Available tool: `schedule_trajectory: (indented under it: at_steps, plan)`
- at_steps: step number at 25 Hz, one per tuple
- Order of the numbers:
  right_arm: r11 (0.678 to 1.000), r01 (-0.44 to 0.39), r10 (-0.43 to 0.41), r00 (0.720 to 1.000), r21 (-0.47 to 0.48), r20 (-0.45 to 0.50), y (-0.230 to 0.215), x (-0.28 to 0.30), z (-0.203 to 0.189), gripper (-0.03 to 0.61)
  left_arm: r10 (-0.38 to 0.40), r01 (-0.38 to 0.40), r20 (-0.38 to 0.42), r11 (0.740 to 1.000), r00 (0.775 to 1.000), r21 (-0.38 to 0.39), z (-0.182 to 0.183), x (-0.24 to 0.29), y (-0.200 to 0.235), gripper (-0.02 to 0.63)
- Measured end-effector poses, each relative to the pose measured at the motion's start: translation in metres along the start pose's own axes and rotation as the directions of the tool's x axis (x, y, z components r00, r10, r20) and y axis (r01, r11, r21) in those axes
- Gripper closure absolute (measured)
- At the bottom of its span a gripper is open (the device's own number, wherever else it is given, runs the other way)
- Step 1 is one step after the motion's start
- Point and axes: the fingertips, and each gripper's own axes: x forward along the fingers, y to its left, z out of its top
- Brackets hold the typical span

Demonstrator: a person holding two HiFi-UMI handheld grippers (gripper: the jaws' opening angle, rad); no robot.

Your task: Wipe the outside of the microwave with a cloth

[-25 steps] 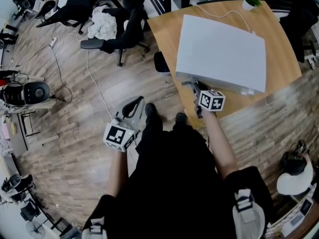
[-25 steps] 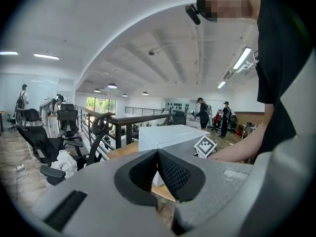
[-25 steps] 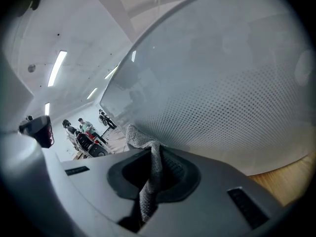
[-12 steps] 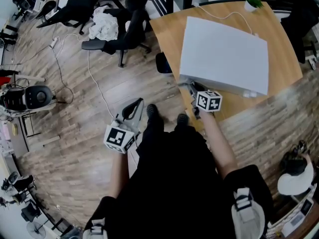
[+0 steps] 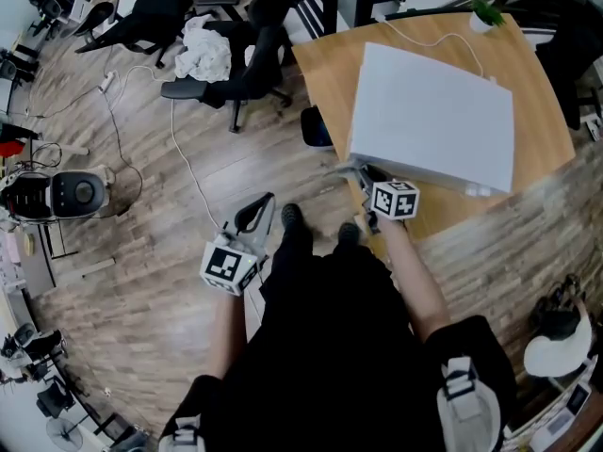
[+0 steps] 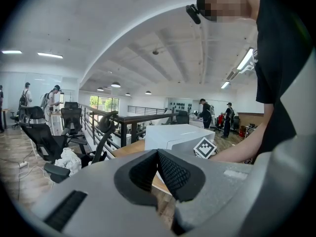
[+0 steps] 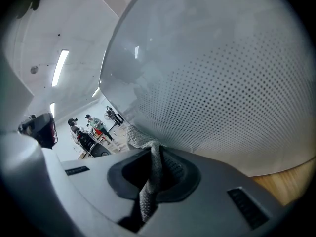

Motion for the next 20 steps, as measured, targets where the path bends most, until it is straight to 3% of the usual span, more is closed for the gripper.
schedule_trajectory:
  at_steps: [20]
  plan:
    - [0.998, 0.053, -0.052, 0.998, 0.032, -0.019, -0.011, 0.026, -0.016, 0.562, -0.02, 0.02, -0.025, 1.0, 1.0, 0.009, 0.0, 0.005, 0.032, 0.612]
